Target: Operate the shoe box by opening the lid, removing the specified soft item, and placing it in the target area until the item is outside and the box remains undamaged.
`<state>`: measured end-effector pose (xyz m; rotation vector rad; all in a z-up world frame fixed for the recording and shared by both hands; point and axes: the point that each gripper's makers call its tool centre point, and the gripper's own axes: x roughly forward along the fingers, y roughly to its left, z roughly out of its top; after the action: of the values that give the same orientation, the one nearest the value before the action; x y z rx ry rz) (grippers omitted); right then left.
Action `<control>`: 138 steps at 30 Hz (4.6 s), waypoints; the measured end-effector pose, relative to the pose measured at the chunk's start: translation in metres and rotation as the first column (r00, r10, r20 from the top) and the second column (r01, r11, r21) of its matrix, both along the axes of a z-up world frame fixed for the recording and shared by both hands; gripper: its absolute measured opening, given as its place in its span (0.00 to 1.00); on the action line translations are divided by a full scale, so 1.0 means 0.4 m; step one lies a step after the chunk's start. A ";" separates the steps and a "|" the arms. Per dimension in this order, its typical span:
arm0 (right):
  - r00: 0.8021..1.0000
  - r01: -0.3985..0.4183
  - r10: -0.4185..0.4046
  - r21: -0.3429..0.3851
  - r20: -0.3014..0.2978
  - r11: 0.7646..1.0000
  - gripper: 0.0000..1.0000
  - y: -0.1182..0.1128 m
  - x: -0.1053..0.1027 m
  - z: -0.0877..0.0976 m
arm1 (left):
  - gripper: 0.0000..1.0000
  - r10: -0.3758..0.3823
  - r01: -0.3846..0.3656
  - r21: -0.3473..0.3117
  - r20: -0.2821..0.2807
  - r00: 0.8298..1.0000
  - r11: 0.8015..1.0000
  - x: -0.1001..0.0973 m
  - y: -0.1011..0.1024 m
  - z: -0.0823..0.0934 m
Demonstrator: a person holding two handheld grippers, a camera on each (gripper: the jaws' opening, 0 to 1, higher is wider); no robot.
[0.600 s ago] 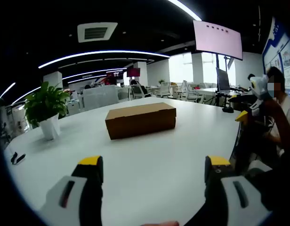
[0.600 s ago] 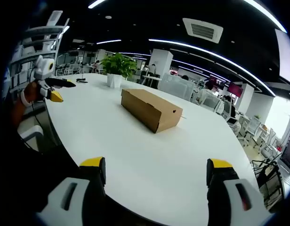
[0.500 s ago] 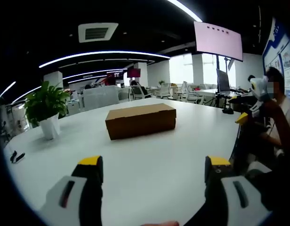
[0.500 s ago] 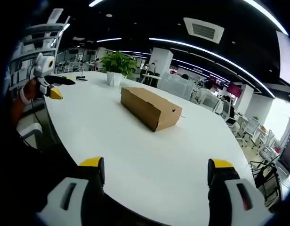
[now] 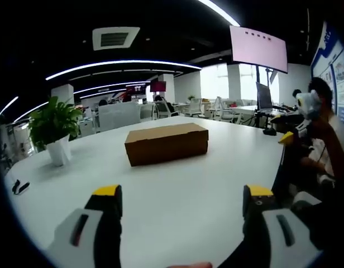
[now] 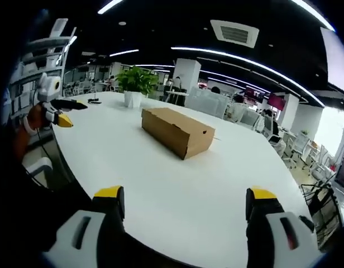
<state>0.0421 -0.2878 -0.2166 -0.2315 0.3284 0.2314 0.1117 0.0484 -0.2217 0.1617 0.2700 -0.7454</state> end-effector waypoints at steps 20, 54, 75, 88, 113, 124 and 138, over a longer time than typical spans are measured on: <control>0.999 -0.041 0.041 -0.008 0.023 0.999 0.90 0.004 0.000 0.016 | 0.92 -0.025 0.025 -0.006 0.006 1.000 1.000 -0.001 -0.033 0.014; 0.997 -0.082 0.081 0.078 0.015 0.994 0.84 0.036 0.027 0.010 | 0.89 0.014 -0.014 0.000 0.015 1.000 1.000 0.018 -0.013 -0.005; 0.994 -0.110 0.111 0.107 -0.002 0.988 0.81 0.044 0.117 0.027 | 0.87 0.036 -0.035 -0.013 0.027 0.999 0.999 0.078 -0.010 0.020; 0.995 -0.085 0.091 0.143 -0.033 0.986 0.79 0.016 0.167 0.000 | 0.86 0.027 -0.027 0.002 -0.004 1.000 1.000 0.127 -0.037 -0.003; 0.993 -0.095 0.101 0.091 -0.059 0.991 0.78 0.027 0.301 0.016 | 0.84 0.041 -0.042 -0.040 -0.016 0.999 0.998 0.209 -0.033 -0.035; 0.991 -0.087 0.104 0.182 -0.084 0.979 0.76 0.011 0.352 0.012 | 0.84 0.040 -0.040 -0.041 -0.015 0.999 0.998 0.210 -0.050 -0.036; 0.984 -0.085 0.125 0.294 -0.123 0.952 0.75 0.007 0.416 -0.003 | 0.84 0.028 -0.028 -0.039 0.001 1.000 0.999 0.211 -0.062 -0.023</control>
<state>0.2085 -0.2851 -0.2180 0.0564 0.4178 0.3987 0.1960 0.0235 -0.2307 0.1219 0.2555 -0.7225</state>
